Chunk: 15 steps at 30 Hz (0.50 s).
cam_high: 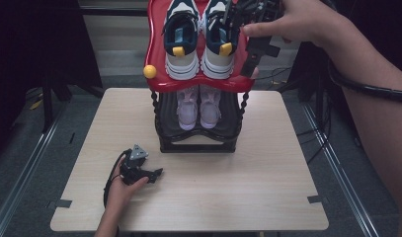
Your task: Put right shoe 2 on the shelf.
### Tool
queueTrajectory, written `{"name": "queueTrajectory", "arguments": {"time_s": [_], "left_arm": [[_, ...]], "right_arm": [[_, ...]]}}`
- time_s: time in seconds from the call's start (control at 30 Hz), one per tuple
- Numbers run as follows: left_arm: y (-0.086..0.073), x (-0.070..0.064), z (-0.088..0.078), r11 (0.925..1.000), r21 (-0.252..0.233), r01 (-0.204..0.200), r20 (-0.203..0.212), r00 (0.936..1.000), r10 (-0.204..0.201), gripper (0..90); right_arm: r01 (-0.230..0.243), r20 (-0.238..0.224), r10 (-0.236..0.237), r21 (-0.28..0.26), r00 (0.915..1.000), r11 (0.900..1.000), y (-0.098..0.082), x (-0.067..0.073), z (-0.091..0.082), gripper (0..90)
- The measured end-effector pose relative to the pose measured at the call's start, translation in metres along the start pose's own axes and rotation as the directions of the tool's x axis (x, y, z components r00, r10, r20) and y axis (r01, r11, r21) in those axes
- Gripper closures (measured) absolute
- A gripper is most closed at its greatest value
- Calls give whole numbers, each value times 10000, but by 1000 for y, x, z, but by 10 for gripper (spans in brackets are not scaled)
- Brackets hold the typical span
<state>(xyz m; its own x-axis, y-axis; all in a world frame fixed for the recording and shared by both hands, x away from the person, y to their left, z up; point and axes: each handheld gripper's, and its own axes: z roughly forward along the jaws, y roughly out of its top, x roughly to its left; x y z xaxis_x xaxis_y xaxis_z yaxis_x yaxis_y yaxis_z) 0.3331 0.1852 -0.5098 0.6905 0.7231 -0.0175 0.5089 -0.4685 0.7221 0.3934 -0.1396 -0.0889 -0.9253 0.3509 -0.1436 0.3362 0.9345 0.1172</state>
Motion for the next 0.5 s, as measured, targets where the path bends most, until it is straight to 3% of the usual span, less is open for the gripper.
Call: {"name": "queueTrajectory", "arguments": {"time_s": [0.27,0.5], "left_arm": [[0,0,0,10000,-23,32,-1,10000,-32,139],[0,0,0,10000,16,-3,-16,10000,3,138]], "right_arm": [[100,-200,-99,23,9998,9999,-9,8,9,178],[215,-523,-192,441,9984,9988,-19,19,18,183]]}}
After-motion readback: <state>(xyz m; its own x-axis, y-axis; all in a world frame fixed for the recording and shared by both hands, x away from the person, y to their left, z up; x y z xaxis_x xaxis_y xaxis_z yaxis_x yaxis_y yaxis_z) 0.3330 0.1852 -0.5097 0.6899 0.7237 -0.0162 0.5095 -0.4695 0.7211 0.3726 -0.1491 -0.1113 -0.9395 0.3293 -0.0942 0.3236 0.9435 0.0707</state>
